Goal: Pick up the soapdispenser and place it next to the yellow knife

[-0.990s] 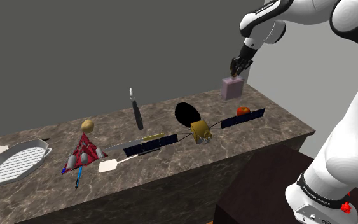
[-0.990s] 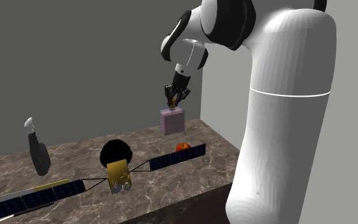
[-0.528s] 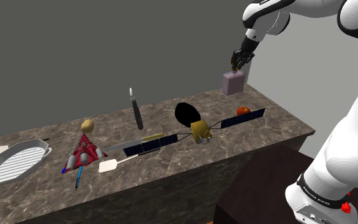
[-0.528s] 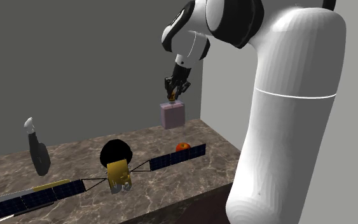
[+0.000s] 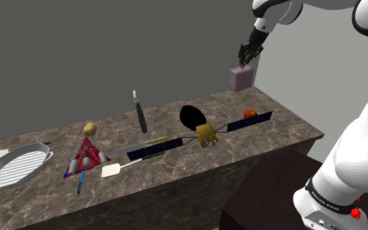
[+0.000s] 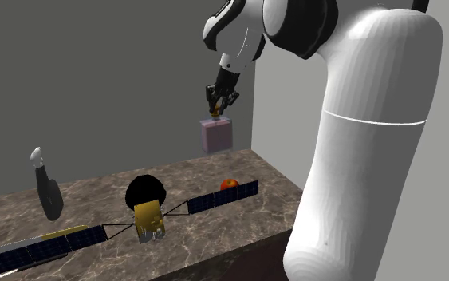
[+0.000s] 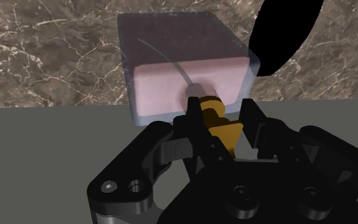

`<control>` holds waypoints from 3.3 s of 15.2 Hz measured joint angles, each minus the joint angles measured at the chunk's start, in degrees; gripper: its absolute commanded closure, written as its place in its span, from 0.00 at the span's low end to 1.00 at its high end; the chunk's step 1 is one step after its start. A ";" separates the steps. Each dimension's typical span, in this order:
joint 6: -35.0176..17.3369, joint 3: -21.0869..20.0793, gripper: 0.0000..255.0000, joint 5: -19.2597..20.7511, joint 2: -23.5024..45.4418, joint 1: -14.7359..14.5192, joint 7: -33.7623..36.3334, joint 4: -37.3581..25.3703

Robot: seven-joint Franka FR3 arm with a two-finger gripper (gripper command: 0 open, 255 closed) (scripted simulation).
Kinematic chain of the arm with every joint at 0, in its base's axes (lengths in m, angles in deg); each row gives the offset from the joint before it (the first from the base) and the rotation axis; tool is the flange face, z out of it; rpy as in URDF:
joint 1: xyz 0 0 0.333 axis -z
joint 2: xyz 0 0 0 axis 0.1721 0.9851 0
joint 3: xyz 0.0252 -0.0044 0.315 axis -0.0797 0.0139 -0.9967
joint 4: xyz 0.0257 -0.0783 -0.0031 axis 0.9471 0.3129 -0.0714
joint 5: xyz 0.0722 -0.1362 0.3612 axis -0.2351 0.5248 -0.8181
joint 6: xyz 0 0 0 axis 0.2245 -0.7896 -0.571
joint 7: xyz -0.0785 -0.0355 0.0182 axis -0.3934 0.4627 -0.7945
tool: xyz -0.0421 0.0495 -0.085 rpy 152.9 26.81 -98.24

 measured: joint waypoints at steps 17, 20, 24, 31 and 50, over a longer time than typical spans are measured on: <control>12.49 0.42 1.00 1.10 0.48 0.43 3.54 -13.28; 15.09 0.73 1.00 0.55 1.51 0.81 3.68 -16.63; 18.33 0.98 1.00 0.04 2.47 1.20 4.16 -20.64; 20.73 -0.18 1.00 0.88 2.07 -0.36 7.74 -23.61; 13.61 -13.20 1.00 7.80 1.95 -13.78 33.43 -23.05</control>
